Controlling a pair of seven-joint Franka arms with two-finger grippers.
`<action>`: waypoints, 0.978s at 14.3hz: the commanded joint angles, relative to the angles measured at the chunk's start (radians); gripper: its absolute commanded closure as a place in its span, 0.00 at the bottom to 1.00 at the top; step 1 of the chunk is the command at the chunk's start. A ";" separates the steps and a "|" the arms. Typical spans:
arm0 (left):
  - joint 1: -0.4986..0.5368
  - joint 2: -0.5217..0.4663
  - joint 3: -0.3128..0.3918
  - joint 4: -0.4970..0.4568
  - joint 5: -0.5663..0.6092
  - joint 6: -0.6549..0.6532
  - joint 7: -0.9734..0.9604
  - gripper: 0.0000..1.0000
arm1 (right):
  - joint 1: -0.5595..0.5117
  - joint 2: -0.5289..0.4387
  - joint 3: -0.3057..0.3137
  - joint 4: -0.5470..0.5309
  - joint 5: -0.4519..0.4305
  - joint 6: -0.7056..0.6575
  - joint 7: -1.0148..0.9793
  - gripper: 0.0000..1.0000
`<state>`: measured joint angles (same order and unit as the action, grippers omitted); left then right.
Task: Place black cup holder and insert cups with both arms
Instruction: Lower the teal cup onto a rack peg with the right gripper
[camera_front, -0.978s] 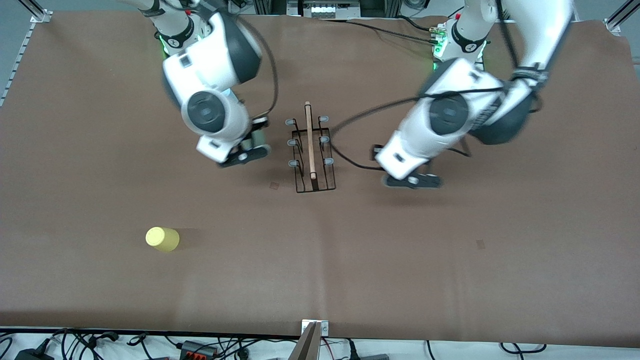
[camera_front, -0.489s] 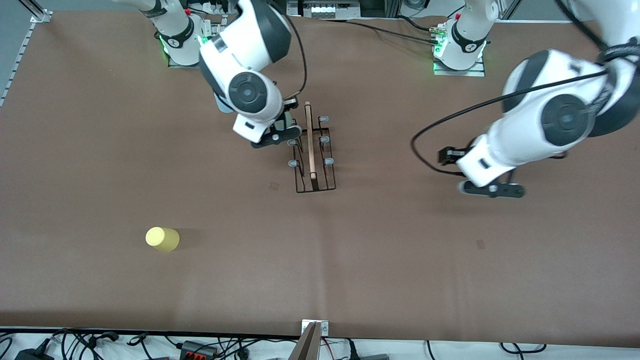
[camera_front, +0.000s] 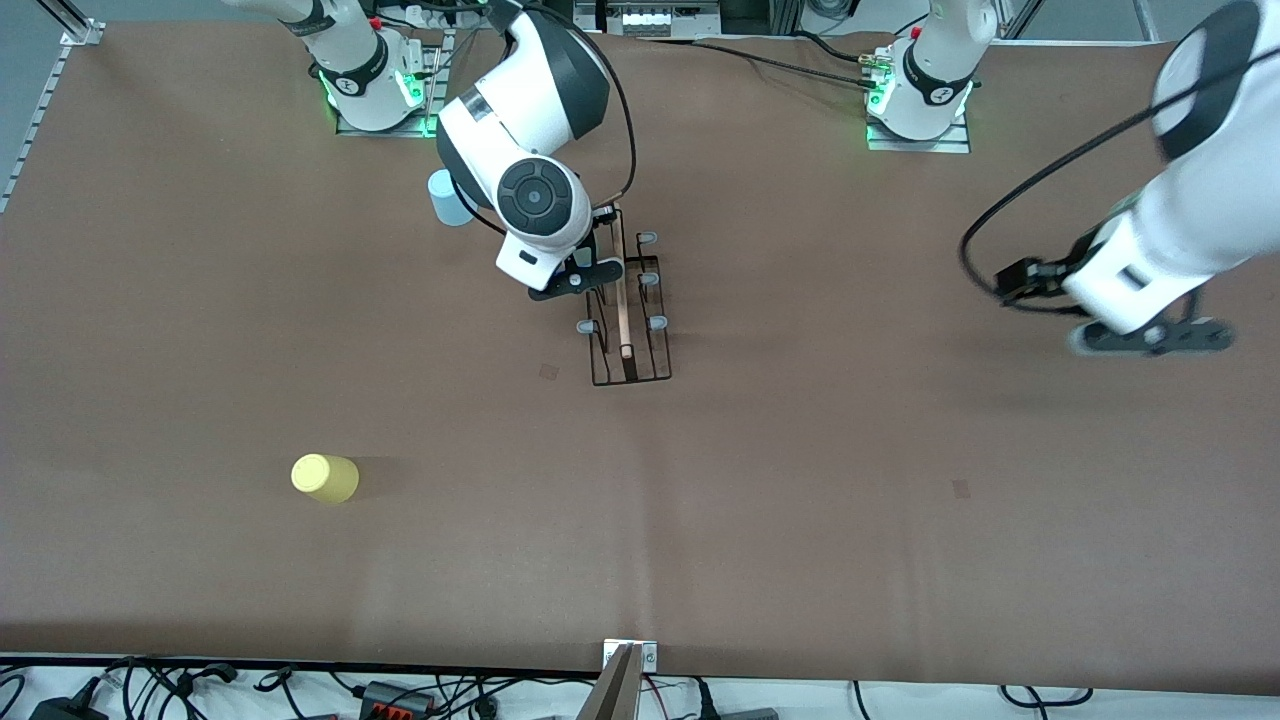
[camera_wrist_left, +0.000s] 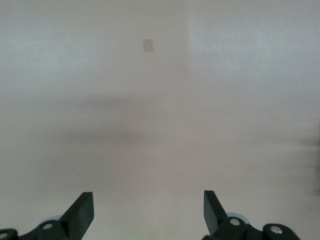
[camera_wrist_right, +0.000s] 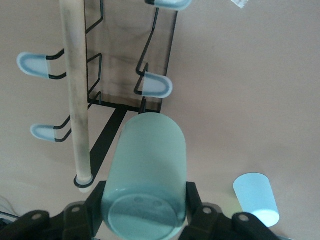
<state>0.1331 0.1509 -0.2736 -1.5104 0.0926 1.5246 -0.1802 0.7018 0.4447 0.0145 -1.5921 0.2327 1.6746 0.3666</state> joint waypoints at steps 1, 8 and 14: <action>-0.003 -0.063 0.062 -0.031 -0.027 -0.006 0.022 0.00 | 0.022 0.009 -0.010 0.000 0.017 0.020 0.014 0.73; 0.031 -0.071 0.080 -0.024 -0.123 -0.009 0.021 0.00 | 0.022 0.065 -0.010 -0.005 0.005 0.056 0.011 0.73; 0.033 -0.070 0.082 -0.016 -0.120 -0.021 0.012 0.00 | 0.030 0.085 -0.016 -0.012 0.000 0.083 0.031 0.00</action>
<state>0.1615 0.0984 -0.1959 -1.5221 -0.0138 1.5178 -0.1754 0.7193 0.5407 0.0120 -1.5972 0.2324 1.7535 0.3693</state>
